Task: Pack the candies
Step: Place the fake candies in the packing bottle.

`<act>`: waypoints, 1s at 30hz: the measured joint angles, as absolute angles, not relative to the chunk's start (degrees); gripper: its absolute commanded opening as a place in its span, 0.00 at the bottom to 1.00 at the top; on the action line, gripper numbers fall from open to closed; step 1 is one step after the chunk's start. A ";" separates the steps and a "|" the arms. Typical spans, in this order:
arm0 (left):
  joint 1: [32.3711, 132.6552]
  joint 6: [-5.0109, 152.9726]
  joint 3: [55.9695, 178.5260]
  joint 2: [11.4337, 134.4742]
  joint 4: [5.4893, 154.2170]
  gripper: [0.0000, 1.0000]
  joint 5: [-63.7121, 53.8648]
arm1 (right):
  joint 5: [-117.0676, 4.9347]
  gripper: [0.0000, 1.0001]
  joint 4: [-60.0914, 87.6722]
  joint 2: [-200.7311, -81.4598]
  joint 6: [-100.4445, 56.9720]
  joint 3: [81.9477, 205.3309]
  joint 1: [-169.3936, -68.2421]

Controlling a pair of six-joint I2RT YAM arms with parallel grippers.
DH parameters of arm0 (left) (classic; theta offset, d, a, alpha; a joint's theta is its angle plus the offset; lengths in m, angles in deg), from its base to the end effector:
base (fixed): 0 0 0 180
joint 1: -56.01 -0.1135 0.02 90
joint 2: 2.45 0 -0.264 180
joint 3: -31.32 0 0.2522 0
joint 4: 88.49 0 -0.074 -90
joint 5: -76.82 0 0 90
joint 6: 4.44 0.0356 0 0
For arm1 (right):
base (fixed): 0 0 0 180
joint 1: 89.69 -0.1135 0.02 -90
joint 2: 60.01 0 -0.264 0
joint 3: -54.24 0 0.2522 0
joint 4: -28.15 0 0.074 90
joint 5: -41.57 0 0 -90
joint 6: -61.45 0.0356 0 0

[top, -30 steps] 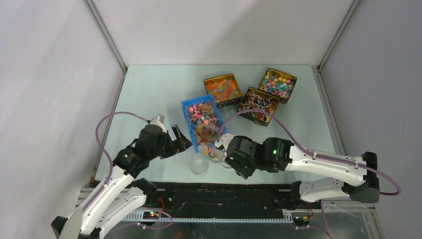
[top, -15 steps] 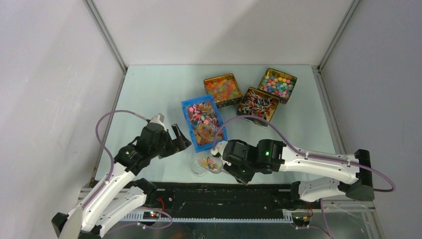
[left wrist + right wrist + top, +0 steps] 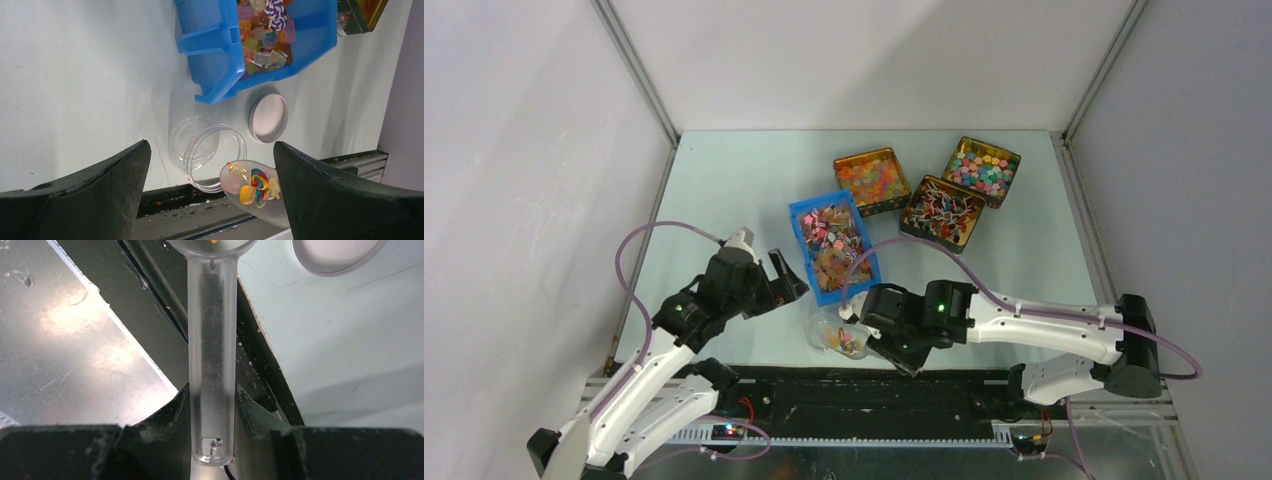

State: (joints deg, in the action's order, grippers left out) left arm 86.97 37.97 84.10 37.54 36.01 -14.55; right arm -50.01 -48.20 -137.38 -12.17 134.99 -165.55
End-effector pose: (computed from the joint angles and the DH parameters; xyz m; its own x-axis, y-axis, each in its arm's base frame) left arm 0.1241 -0.0735 0.2647 -0.7609 -0.4043 -0.5075 -0.0928 0.8419 -0.5316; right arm 0.0592 0.2389 0.2812 -0.4980 -0.8229 -0.2736 -0.8660 0.4882 0.1079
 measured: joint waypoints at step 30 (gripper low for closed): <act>87.41 37.97 83.71 35.24 34.68 1.00 -14.57 | -53.68 0.00 -53.03 -142.30 -12.67 142.75 -162.66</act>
